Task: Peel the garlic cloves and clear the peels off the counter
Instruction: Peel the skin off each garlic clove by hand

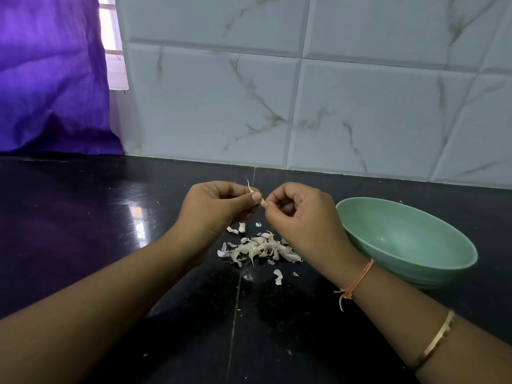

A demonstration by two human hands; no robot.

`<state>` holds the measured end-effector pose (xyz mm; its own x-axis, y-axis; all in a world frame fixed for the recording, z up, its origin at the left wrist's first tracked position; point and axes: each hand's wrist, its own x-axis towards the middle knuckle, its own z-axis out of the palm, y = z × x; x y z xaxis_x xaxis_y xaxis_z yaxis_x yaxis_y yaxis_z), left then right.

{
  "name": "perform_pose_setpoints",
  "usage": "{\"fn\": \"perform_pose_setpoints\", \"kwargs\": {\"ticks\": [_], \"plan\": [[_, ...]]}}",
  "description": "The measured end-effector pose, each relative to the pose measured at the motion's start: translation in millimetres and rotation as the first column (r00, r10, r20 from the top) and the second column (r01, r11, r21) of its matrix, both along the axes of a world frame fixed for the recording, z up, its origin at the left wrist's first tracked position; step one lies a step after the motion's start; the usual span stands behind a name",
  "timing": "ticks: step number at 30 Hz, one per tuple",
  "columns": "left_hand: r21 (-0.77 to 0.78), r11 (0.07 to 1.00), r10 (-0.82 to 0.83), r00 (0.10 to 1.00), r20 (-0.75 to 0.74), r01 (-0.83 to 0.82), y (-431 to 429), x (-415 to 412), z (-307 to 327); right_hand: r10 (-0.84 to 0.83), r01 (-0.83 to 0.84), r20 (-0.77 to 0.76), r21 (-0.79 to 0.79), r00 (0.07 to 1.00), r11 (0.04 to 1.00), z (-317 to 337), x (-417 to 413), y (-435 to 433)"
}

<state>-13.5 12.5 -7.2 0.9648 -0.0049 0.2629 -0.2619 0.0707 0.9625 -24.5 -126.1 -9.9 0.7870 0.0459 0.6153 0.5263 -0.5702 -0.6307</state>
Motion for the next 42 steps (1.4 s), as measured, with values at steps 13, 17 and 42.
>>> {"fn": "perform_pose_setpoints", "kwargs": {"ticks": [13,17,42], "plan": [[0.054,0.998,-0.020,0.999,0.033,0.018,0,-2,2,0.101,-0.083,-0.140,0.126,0.985,0.988,4,4,-5],[0.016,0.998,-0.055,0.998,0.009,0.055,1,-1,2,0.192,-0.140,-0.189,0.258,0.963,0.956,5,4,-5],[-0.341,0.928,-0.218,0.961,-0.170,0.151,3,4,2,-0.027,0.037,-0.102,0.094,0.994,0.995,-2,3,1]]}}
